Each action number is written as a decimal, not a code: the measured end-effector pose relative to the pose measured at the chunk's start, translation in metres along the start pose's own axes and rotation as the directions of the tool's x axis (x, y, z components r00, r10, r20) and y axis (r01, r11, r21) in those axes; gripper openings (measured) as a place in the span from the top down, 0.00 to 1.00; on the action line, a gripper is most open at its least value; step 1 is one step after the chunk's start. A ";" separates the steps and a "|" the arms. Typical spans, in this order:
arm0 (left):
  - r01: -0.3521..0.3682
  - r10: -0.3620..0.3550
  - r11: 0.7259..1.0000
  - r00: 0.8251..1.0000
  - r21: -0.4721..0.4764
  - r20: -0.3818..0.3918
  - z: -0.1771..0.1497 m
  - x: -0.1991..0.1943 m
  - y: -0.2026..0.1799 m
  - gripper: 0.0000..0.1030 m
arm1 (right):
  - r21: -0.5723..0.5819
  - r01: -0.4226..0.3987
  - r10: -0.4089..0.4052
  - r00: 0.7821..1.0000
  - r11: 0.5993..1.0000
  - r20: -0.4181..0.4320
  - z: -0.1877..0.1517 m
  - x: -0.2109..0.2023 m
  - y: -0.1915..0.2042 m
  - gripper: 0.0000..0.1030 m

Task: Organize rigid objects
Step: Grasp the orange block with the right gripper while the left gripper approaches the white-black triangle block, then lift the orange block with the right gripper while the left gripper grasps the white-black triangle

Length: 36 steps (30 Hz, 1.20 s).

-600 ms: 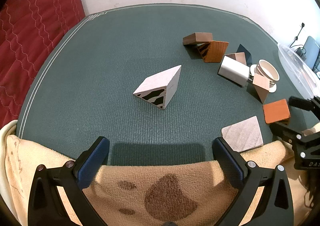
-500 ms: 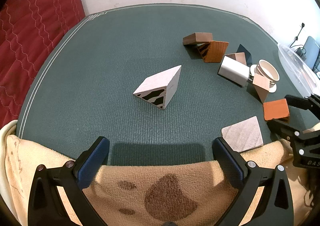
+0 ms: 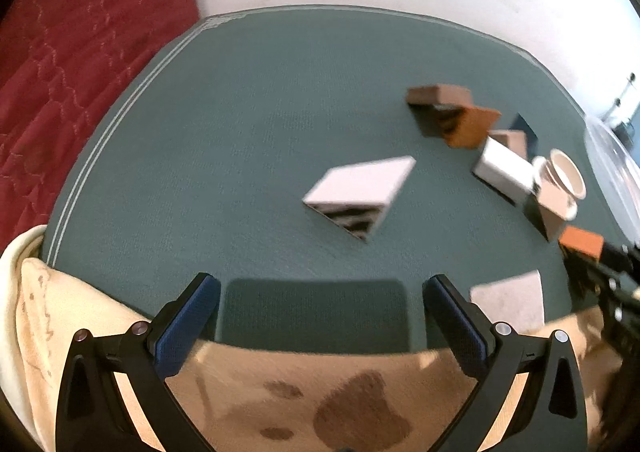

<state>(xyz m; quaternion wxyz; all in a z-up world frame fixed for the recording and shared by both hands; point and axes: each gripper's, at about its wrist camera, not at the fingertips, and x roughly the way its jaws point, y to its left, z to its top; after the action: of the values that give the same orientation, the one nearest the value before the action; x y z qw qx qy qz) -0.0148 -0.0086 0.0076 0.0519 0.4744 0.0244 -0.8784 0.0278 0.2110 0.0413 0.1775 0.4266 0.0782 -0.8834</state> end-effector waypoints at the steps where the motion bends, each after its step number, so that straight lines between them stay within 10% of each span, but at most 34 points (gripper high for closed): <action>1: -0.006 0.006 1.000 1.000 0.000 0.003 0.002 0.000 -0.001 0.00 | 0.000 0.002 -0.002 1.000 1.000 0.003 0.000 0.000 0.001 0.67; 12: -0.017 0.015 0.993 1.000 -0.115 -0.023 0.017 -0.002 -0.019 0.00 | 0.015 -0.006 0.006 1.000 1.000 0.015 -0.006 -0.001 0.000 0.67; 22: -0.042 0.042 0.979 0.999 -0.199 -0.004 0.014 -0.009 -0.021 0.50 | 0.032 -0.017 0.016 1.000 0.999 0.022 -0.006 -0.001 -0.005 0.67; 36: -0.003 0.014 0.992 0.996 -0.128 0.086 0.003 -0.040 -0.035 0.58 | 0.137 -0.065 0.050 0.992 0.988 0.112 -0.003 -0.018 -0.026 0.69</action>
<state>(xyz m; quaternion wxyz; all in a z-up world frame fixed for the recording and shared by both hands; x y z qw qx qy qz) 0.0010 0.0289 0.0427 0.0868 0.4318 0.0765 -0.8945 0.0306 0.2404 0.0527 0.1766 0.3914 -0.0061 -0.9031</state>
